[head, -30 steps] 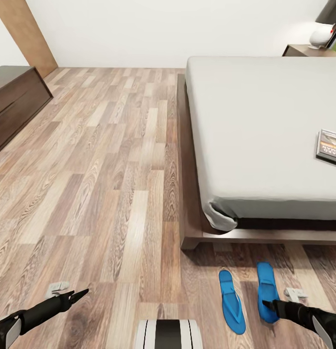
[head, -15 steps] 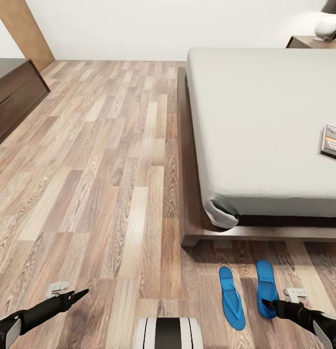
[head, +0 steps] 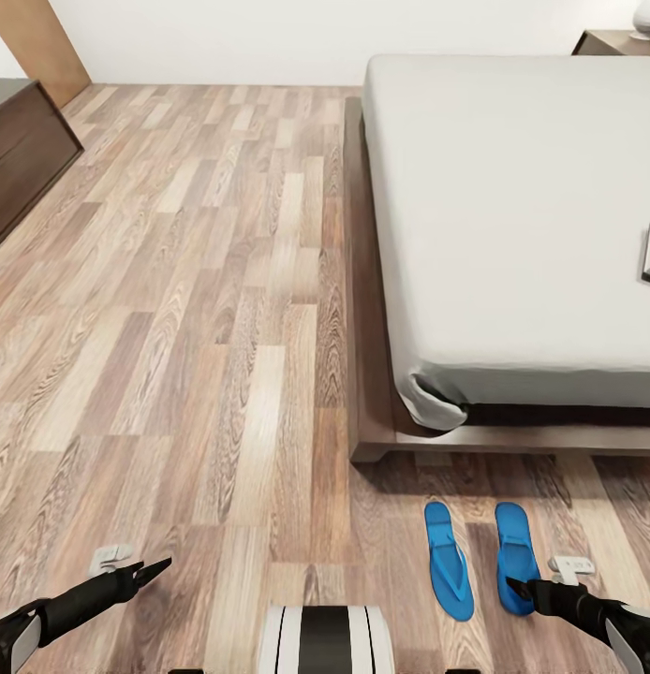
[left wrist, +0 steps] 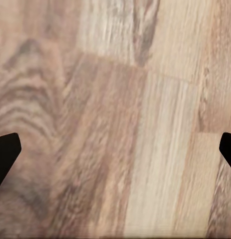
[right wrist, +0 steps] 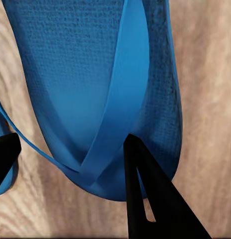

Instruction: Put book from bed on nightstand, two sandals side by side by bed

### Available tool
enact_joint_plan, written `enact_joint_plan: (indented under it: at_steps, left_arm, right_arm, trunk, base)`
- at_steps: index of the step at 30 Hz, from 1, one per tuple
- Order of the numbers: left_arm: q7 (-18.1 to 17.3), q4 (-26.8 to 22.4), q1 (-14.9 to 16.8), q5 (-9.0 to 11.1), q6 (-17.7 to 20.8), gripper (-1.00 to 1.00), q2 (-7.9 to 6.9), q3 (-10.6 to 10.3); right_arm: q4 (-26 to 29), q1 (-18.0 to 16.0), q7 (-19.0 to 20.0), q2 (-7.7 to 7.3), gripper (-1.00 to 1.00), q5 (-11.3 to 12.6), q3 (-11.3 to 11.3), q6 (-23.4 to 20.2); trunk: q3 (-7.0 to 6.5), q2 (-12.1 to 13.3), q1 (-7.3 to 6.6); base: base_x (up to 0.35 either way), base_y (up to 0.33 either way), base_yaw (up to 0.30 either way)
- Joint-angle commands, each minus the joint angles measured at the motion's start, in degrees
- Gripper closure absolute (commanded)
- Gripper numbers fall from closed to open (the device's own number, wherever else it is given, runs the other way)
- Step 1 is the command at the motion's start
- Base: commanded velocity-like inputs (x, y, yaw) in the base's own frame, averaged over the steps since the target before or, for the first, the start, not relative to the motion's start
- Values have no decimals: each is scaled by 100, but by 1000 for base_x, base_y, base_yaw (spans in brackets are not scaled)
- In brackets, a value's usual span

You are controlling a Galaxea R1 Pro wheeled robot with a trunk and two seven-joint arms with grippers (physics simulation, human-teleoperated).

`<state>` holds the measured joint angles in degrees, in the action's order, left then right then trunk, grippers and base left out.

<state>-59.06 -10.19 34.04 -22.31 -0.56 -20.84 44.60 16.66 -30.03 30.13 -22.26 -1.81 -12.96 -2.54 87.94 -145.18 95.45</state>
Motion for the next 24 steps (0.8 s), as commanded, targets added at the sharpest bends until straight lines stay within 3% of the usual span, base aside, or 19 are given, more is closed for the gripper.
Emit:
enact_joint_plan:
  at_steps: [1, 9, 24]
  left_arm:
    - [-22, -1, 3, -54, -5, -100, 1, 51]
    - [-23, -1, 2, -54, -5, -100, 1, 52]
    - [-19, -1, 4, -54, -23, -100, 1, 53]
  right_arm:
    - [4, -2, 63, 3, 100, -3, -53, -39]
    - [4, -2, 63, 3, 100, -3, -52, -38]
    - [4, -2, 63, 3, 100, -3, -53, -36]
  trunk:
    - [26, -3, 1]
    - [203, -14, 22]
    - [203, -14, 22]
  base:
    - [0, 0, 0]
    - [0, 0, 0]
    - [18, 42, 0]
